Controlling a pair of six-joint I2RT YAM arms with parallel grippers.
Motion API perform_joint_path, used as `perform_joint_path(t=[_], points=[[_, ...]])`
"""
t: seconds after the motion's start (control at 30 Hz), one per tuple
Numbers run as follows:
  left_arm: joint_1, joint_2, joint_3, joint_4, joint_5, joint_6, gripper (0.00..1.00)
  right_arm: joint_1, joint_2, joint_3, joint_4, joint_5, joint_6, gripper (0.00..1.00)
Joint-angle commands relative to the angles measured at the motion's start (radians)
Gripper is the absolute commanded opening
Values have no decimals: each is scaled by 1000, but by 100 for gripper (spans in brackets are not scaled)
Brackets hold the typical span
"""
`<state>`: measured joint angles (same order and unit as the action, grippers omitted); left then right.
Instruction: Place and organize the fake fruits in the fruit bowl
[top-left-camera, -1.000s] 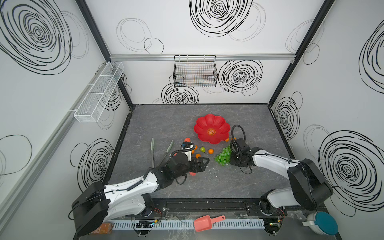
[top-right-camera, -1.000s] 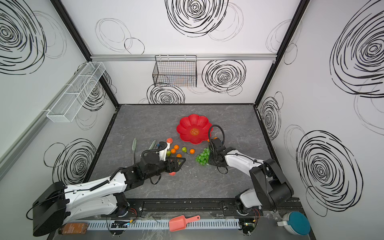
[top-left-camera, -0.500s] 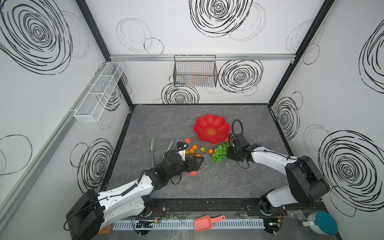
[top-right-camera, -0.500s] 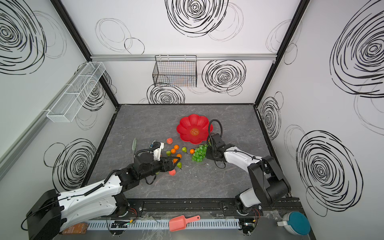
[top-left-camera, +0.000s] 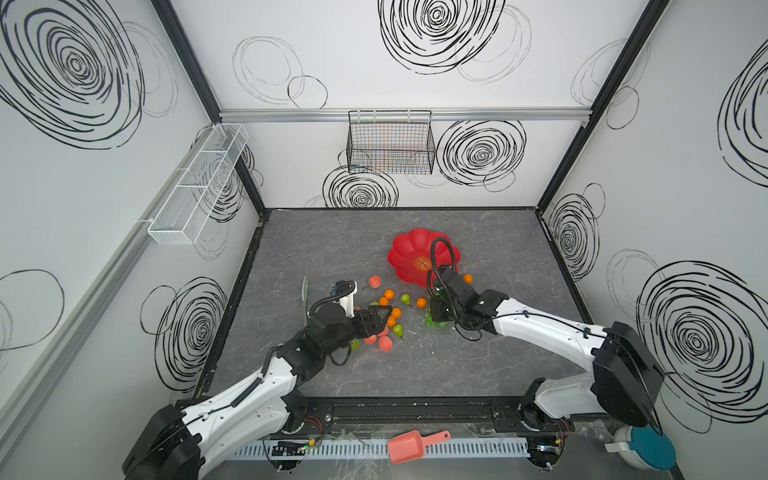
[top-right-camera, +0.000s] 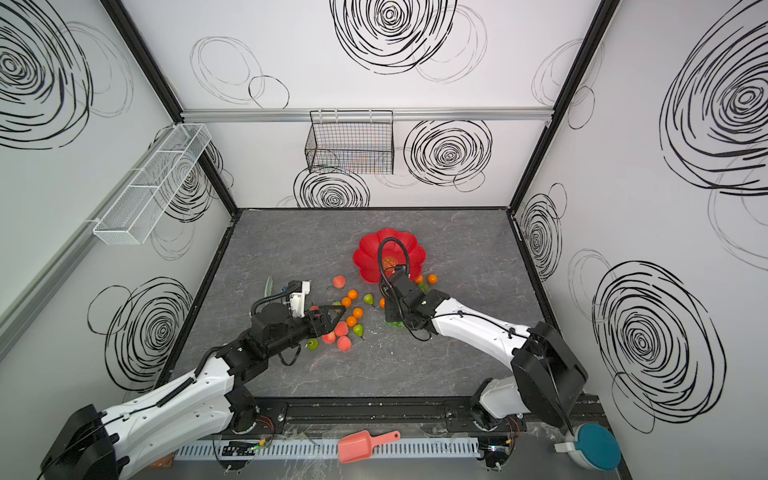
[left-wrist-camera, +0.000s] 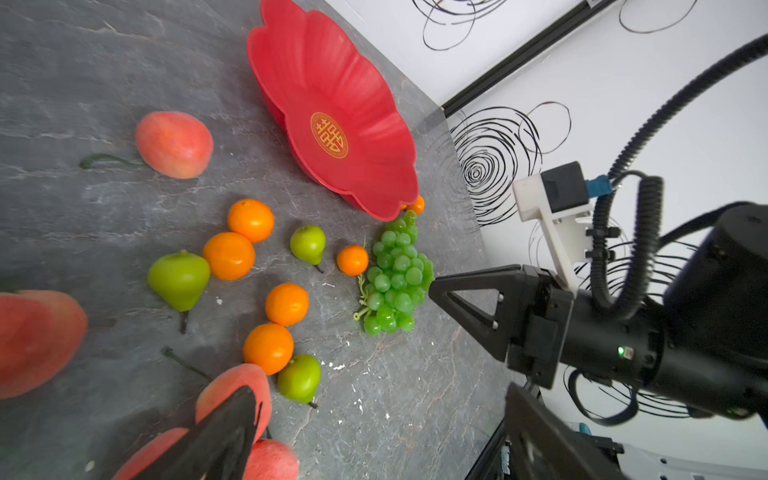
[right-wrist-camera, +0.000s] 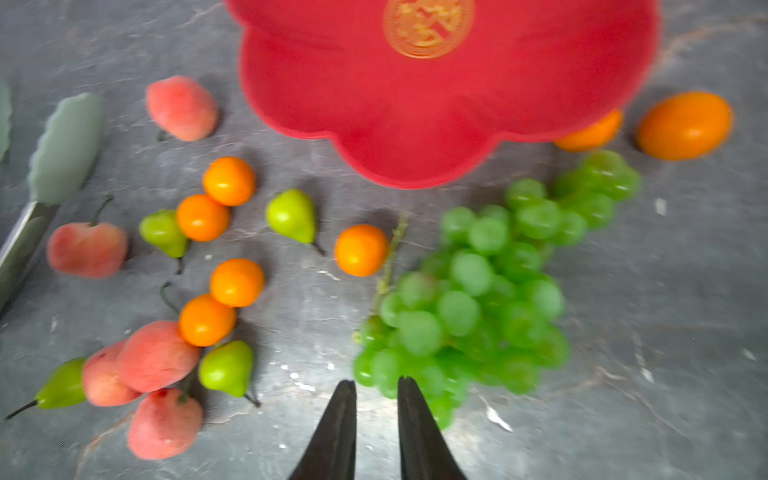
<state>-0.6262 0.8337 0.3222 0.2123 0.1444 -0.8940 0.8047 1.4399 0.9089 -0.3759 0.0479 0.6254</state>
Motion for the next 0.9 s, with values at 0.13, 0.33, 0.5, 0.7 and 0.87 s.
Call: perform_joint_path(t=[0.13,0.33,0.5,0.7,0.87], points=[[77,-101,-54,-47,54,-16,96,78,226,158,-81,4,-33,21],[83,-135,-52,-92,57,14,96,80,291,159,-104,3,9,21],[76,-123,-40,-100,68,52,96,61,292,133,-138,32,52,21],[5,-78,-7,-98,45,94,96,9,218,77,-177,59,93,21],[-101,-22,21,-74,-11,104,96,-48,144,23,-209,68,100,21]])
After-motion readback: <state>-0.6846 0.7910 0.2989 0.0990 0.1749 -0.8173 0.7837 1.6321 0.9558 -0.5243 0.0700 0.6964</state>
